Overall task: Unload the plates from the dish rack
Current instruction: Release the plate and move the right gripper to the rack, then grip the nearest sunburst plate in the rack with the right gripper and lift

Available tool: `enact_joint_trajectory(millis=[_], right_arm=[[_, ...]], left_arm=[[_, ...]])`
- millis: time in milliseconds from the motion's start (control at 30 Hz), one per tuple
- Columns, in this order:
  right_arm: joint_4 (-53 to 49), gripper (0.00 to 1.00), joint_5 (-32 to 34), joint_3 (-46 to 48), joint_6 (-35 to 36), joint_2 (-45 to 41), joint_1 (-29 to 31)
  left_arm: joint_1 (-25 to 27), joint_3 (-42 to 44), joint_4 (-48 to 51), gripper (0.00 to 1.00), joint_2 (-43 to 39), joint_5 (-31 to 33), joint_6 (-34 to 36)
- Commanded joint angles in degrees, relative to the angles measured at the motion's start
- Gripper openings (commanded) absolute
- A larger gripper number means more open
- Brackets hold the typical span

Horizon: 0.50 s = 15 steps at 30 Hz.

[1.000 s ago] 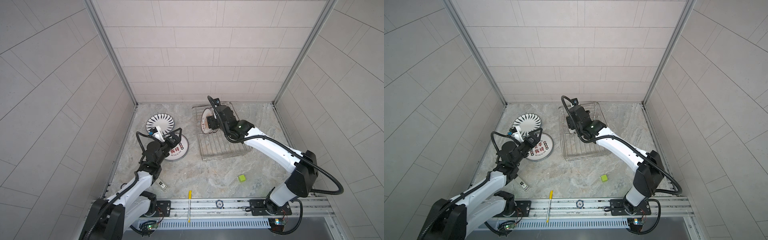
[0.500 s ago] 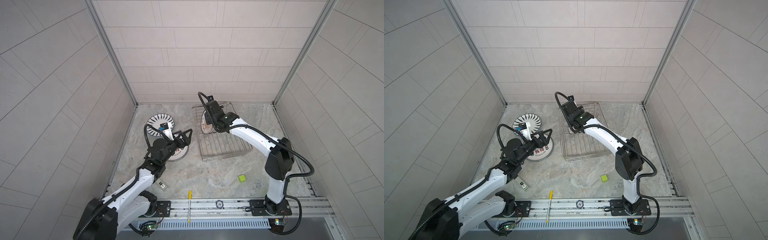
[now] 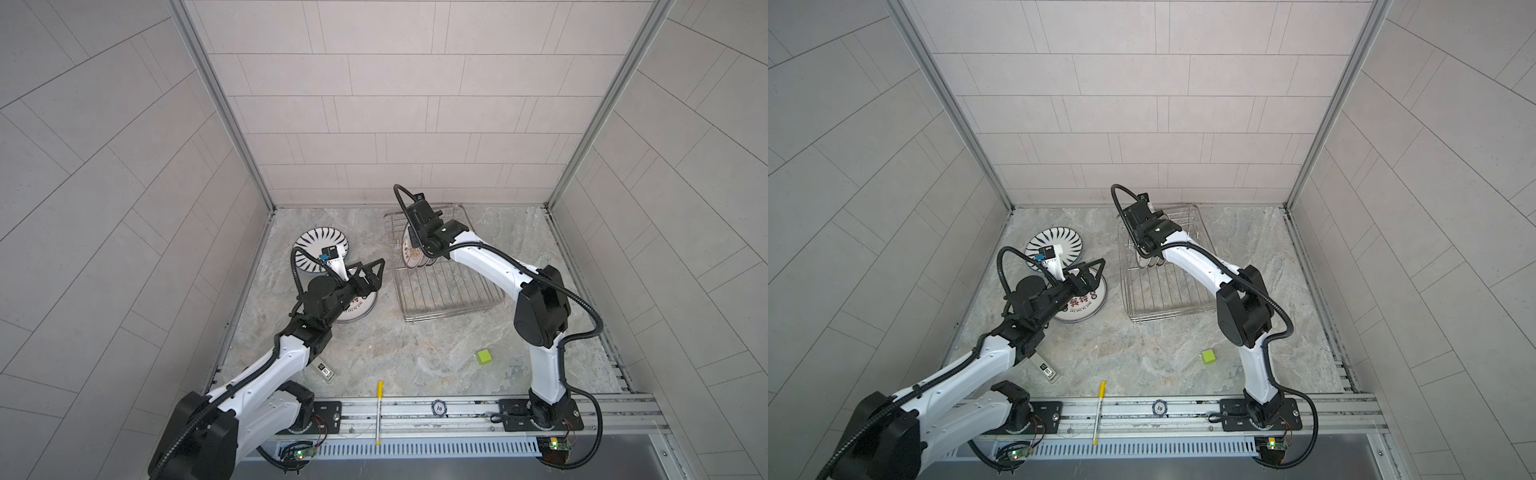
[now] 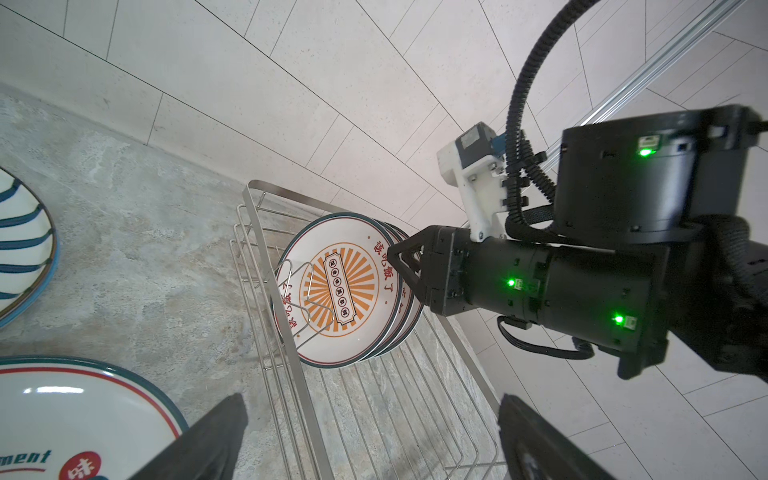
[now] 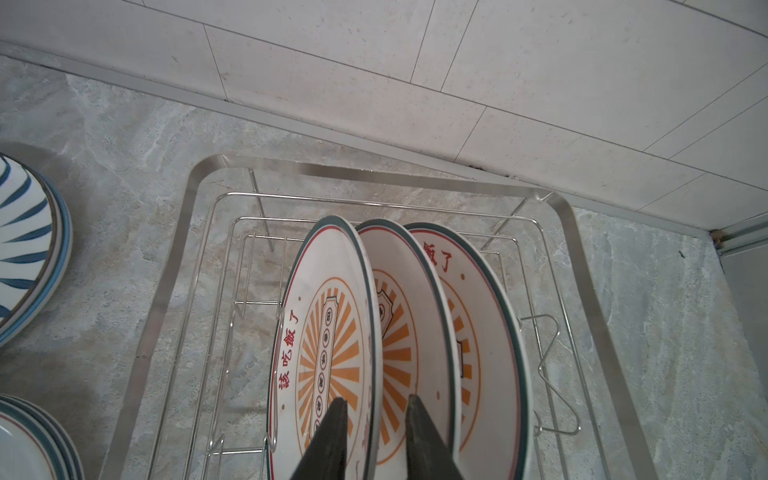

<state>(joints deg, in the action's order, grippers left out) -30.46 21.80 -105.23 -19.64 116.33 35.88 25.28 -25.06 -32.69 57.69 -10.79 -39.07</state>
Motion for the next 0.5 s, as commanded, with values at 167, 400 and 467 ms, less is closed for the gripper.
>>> enact_joint_trajectory(millis=[167,400,467], right_arm=[[-2.3,0.23,-0.2,-3.0,-1.5,4.1,0.0],[-3.2,0.18,0.3,-4.6,-2.8,6.4,0.0],[-3.1,0.16,0.8,-4.6,-3.3,6.4,0.0]], left_arm=[[0.3,0.0,-2.8,1.00,0.8,1.2,0.6],[0.3,0.6,-4.8,1.00,1.9,0.9,-0.1],[0.3,0.9,-5.5,1.00,2.2,1.1,-0.3]])
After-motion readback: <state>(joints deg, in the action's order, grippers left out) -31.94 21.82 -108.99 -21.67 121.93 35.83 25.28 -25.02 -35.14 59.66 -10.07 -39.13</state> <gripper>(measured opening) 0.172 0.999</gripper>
